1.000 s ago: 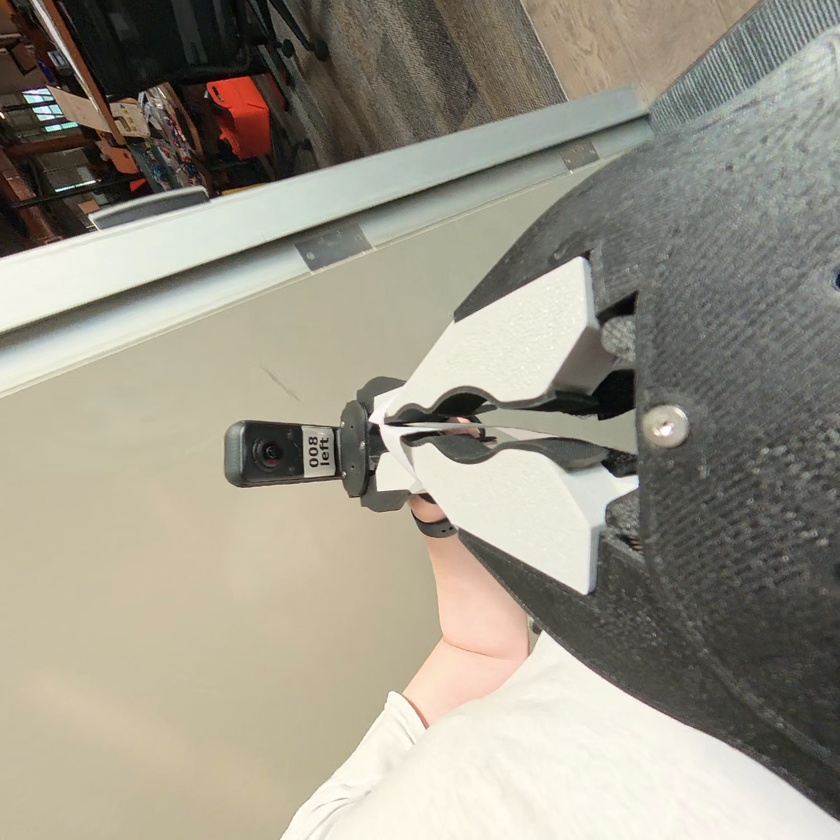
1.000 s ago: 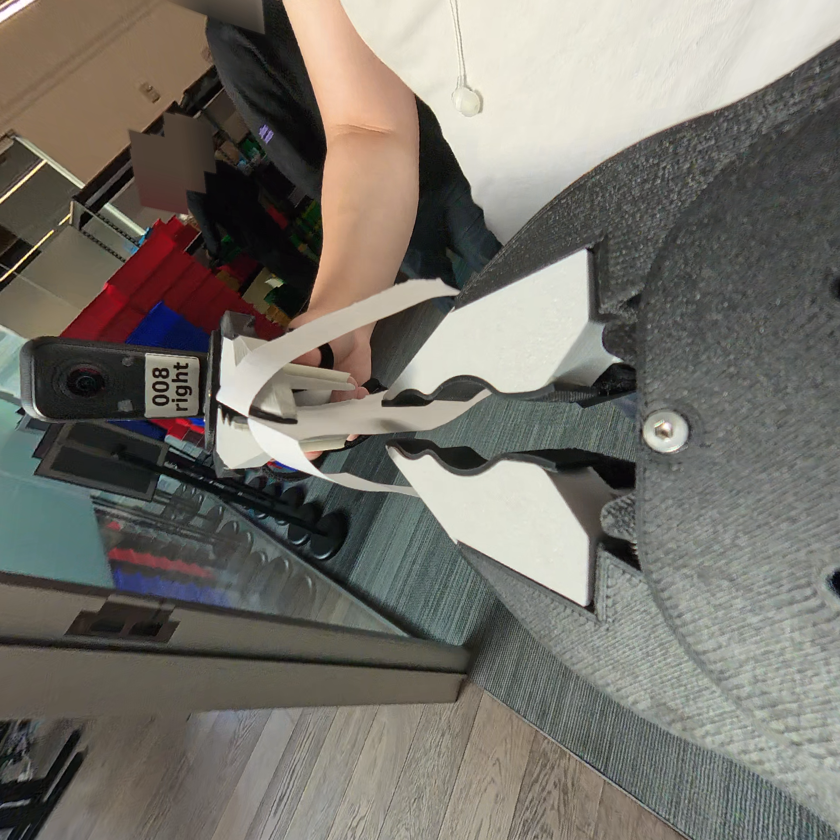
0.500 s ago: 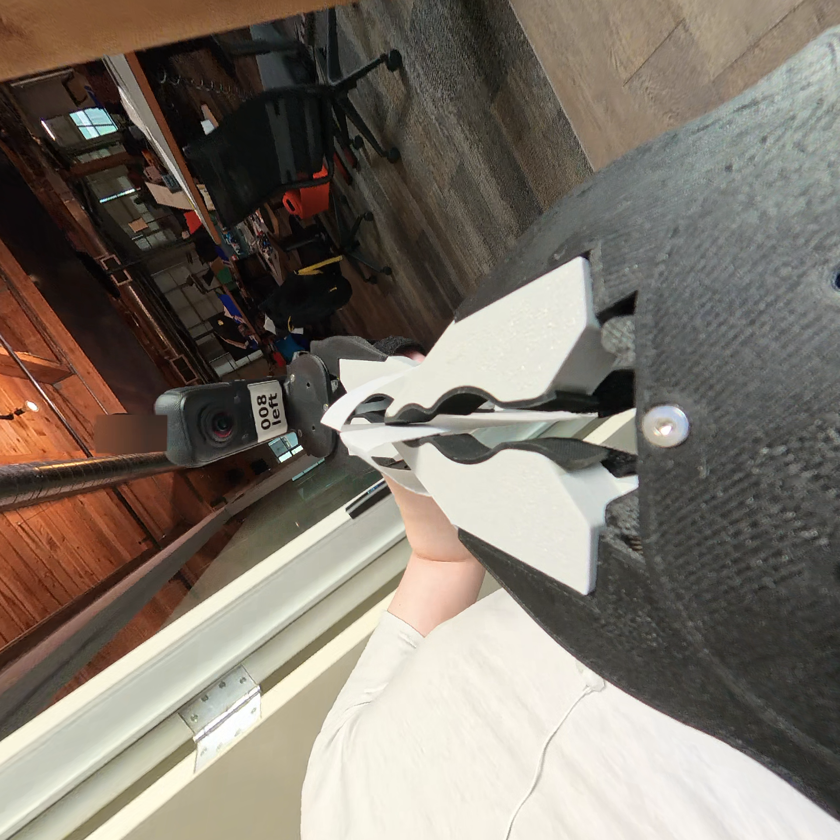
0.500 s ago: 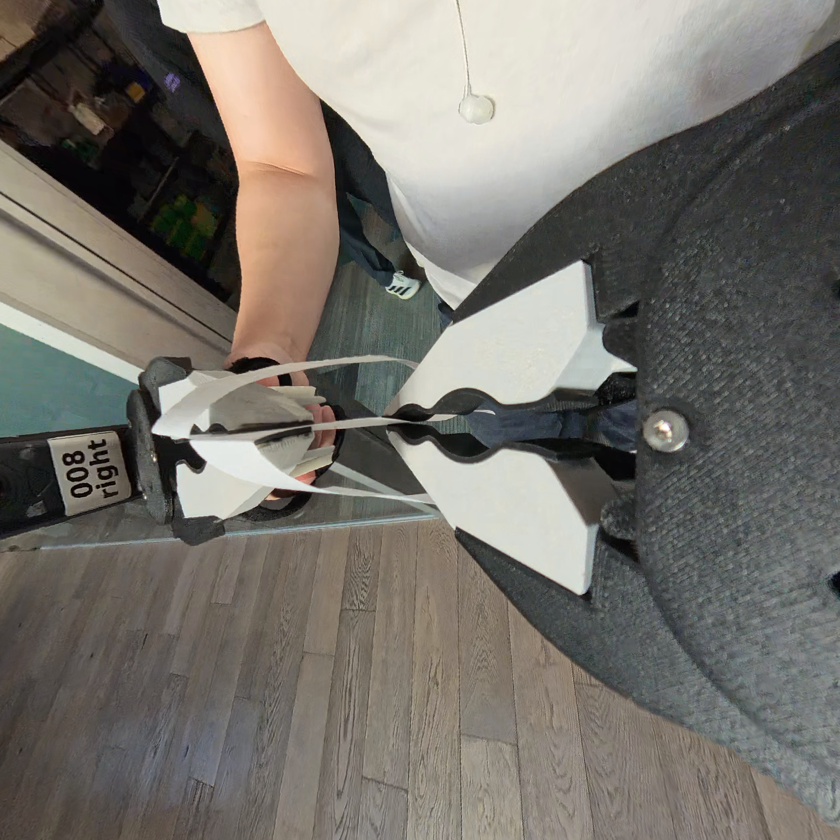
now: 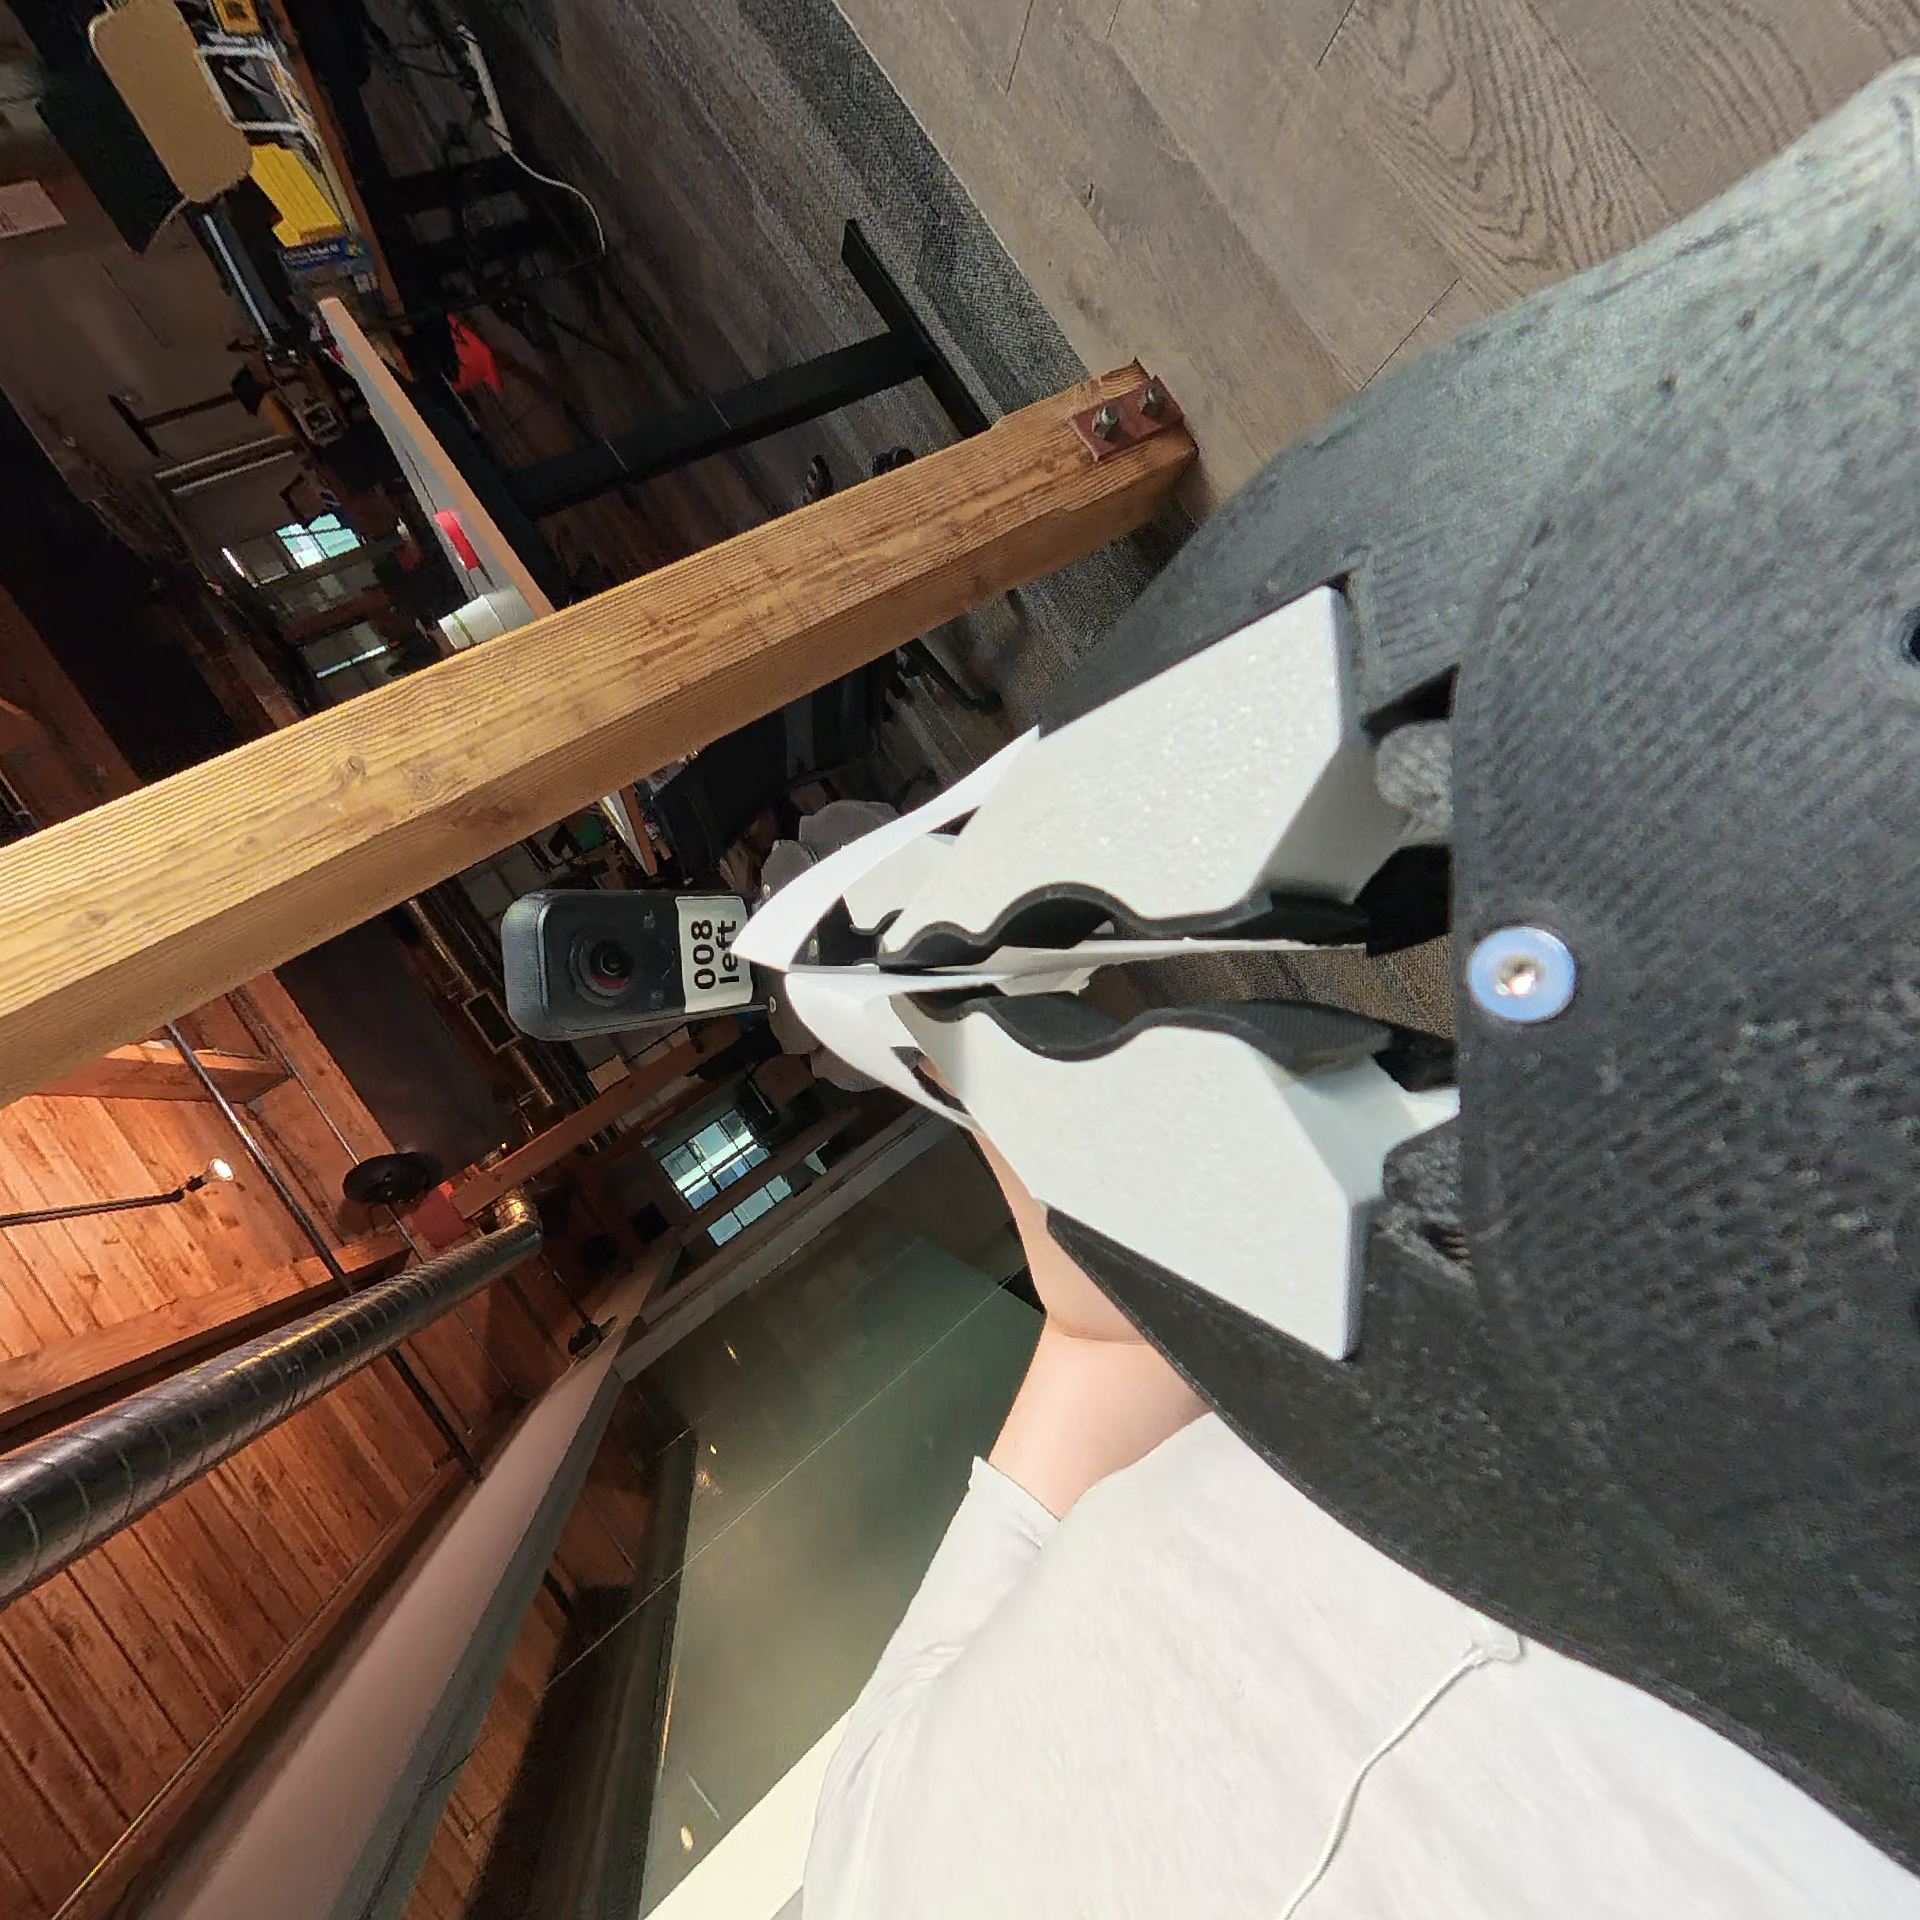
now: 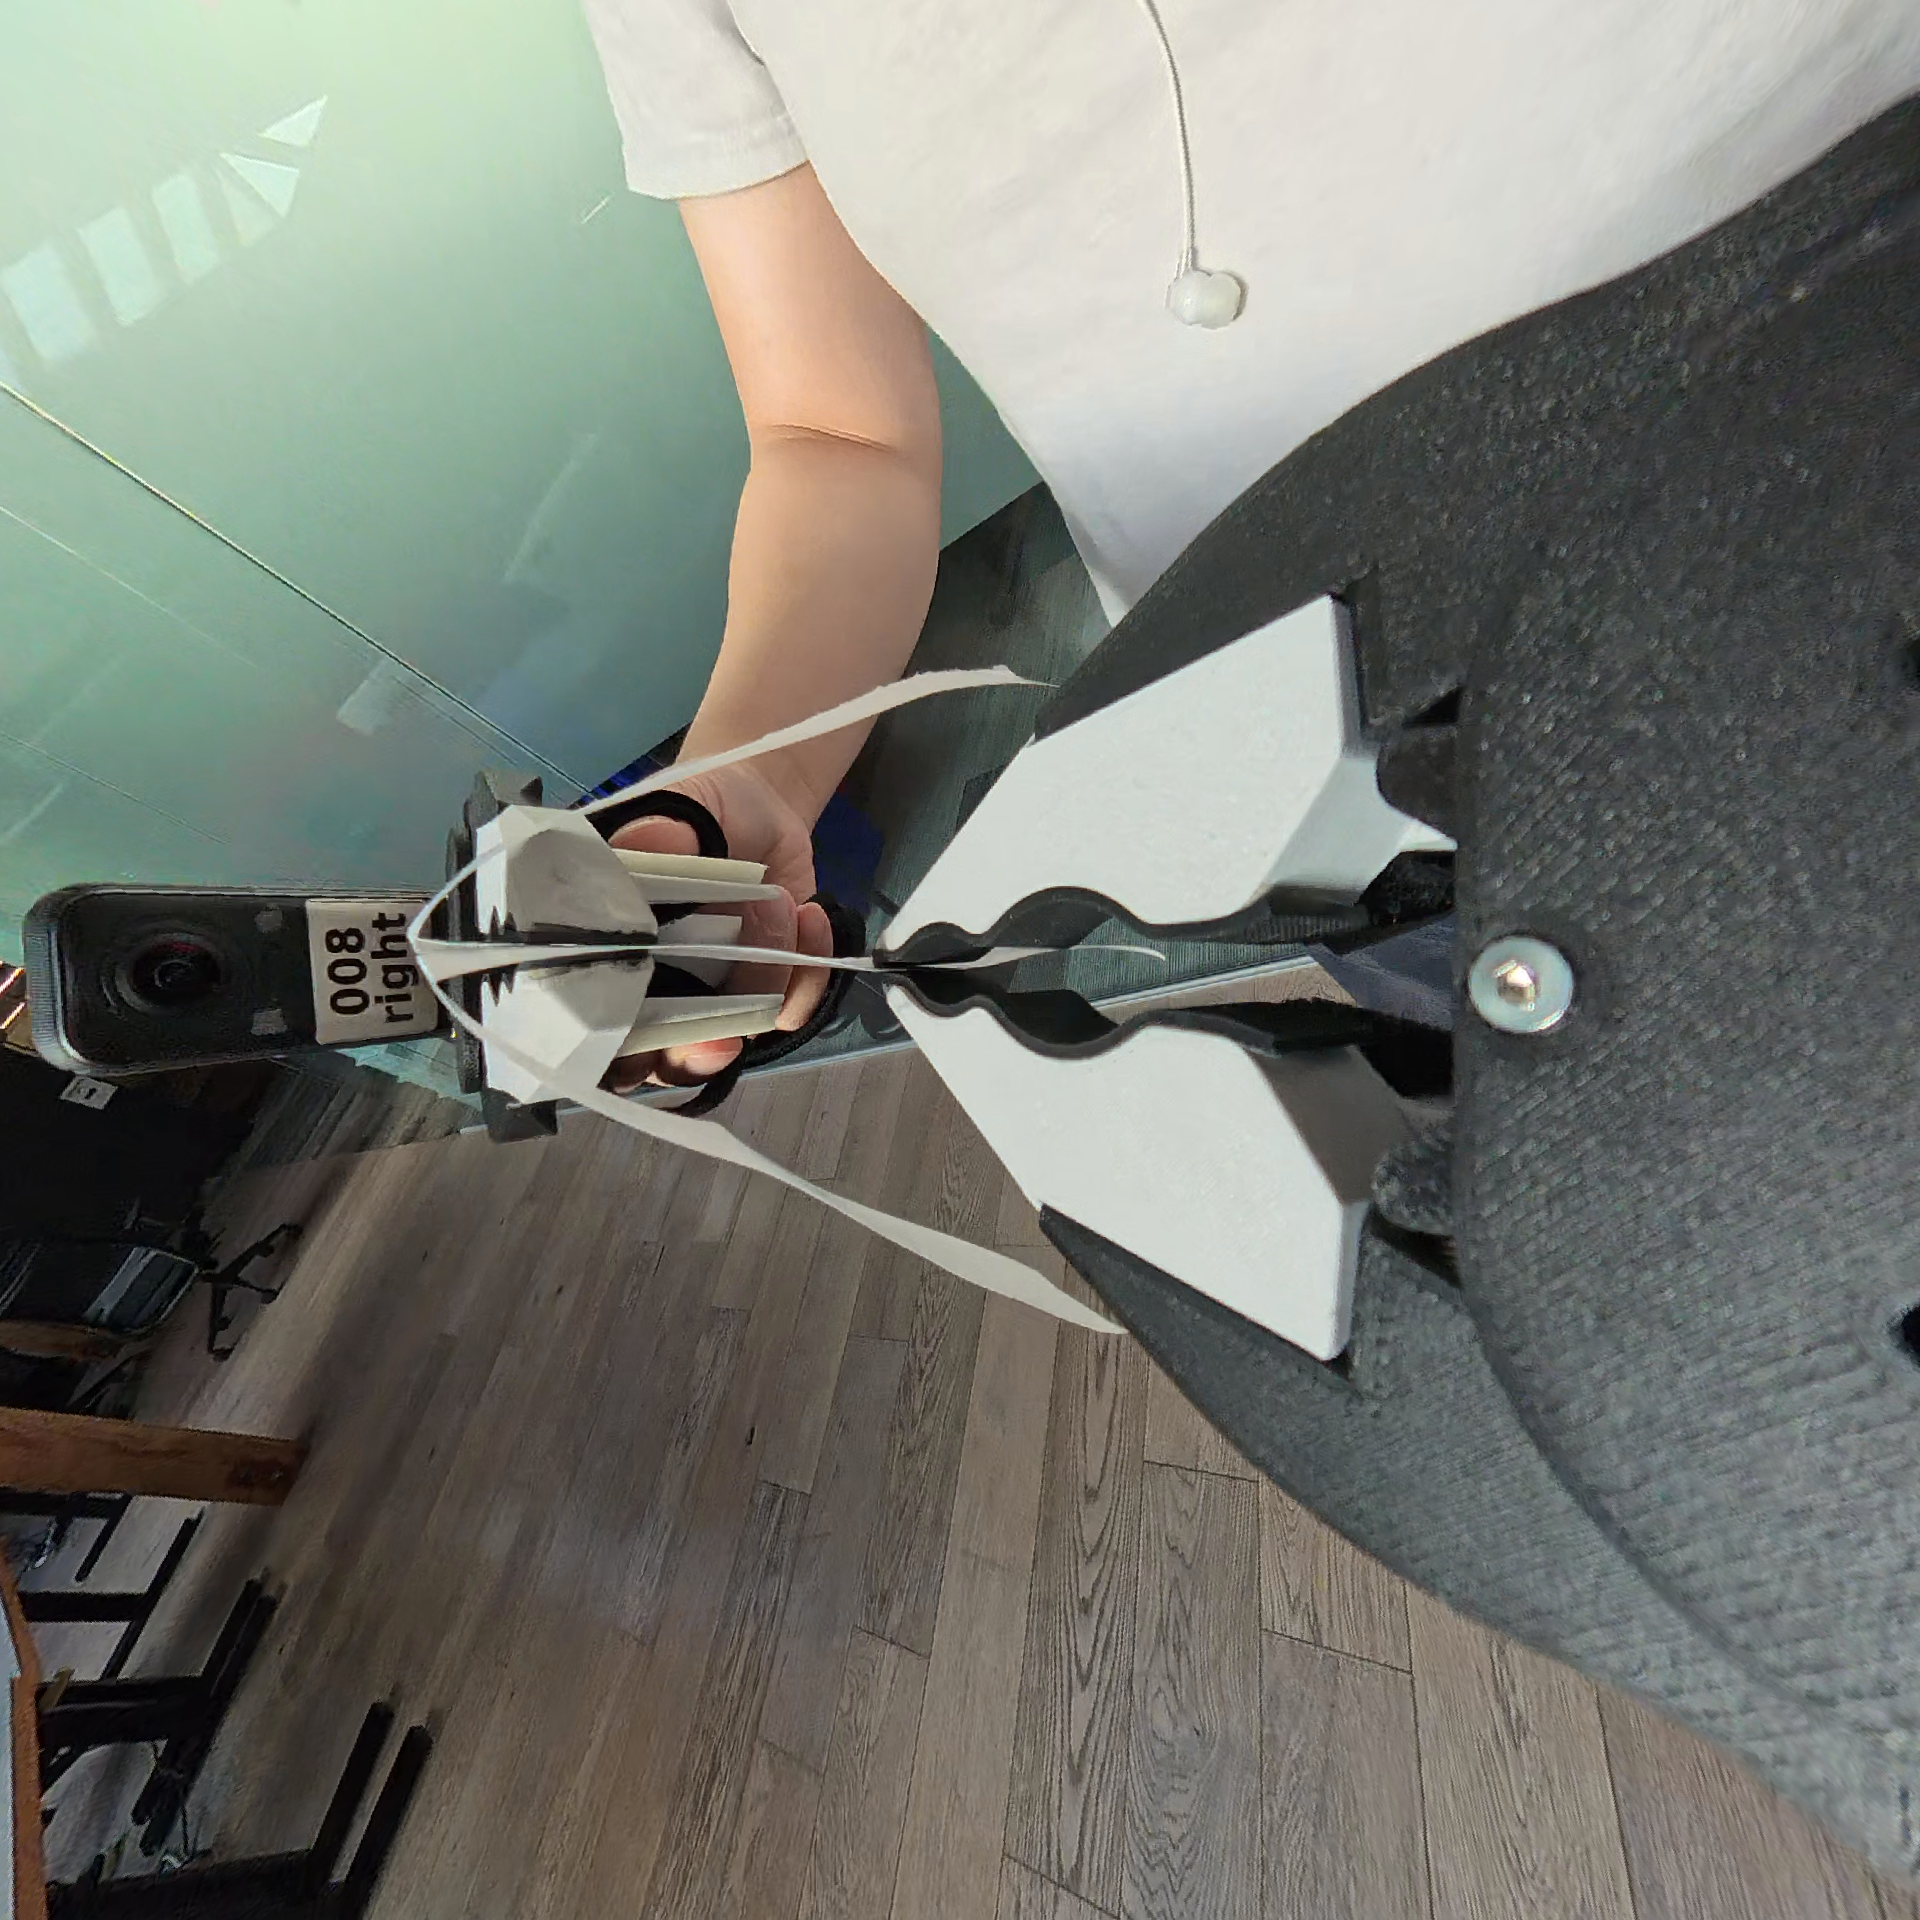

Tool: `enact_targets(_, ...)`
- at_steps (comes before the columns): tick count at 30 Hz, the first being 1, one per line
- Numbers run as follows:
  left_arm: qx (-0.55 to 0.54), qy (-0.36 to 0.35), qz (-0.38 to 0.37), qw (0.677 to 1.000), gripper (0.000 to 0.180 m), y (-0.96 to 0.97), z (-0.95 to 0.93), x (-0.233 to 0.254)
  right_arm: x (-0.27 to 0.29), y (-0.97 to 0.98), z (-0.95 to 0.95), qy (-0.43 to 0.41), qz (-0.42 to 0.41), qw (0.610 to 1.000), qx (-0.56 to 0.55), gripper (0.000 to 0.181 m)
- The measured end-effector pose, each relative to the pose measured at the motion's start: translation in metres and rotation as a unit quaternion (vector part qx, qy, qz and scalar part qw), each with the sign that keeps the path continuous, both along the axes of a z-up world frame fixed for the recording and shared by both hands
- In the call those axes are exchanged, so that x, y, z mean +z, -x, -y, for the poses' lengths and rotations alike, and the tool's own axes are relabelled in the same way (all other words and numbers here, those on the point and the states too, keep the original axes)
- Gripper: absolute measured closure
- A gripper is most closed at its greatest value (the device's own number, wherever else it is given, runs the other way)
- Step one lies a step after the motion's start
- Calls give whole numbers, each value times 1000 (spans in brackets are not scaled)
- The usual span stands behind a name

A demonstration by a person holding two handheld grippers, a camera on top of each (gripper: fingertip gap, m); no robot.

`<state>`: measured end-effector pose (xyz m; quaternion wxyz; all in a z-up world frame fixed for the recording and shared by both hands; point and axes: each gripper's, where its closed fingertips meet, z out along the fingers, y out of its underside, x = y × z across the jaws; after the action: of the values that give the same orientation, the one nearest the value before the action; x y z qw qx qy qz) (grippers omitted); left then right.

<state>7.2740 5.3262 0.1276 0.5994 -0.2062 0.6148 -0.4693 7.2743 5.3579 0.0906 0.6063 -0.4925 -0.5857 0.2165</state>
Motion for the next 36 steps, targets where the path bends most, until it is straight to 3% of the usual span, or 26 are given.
enact_targets(8, 30, -8, -26, 999, 180, 77, 213, -48, -47, 65, 233, 28, 41, 997, -59, 181)
enact_targets(12, -56, -28, 9, 998, 180, 137, 331, -53, -51, 125, 339, -15, 55, 990, -127, 181)
enact_targets(13, -73, -34, 12, 997, 180, 154, 355, -51, -48, 142, 365, -24, 56, 990, -130, 169)
enact_targets(20, -280, -31, -72, 957, 180, 348, 511, -29, -33, 266, 537, 19, 44, 993, -111, 165)
enact_targets(24, -422, -3, -175, 890, 180, 529, 587, 28, -31, 342, 627, -6, 24, 997, -79, 168)
enact_targets(32, -645, 4, -312, 698, 180, 863, 696, 246, -30, 457, 796, -25, 40, 999, 16, 171)
enact_targets(36, -692, 5, -328, 644, 180, 961, 751, 342, -33, 499, 884, 6, 71, 995, 71, 171)
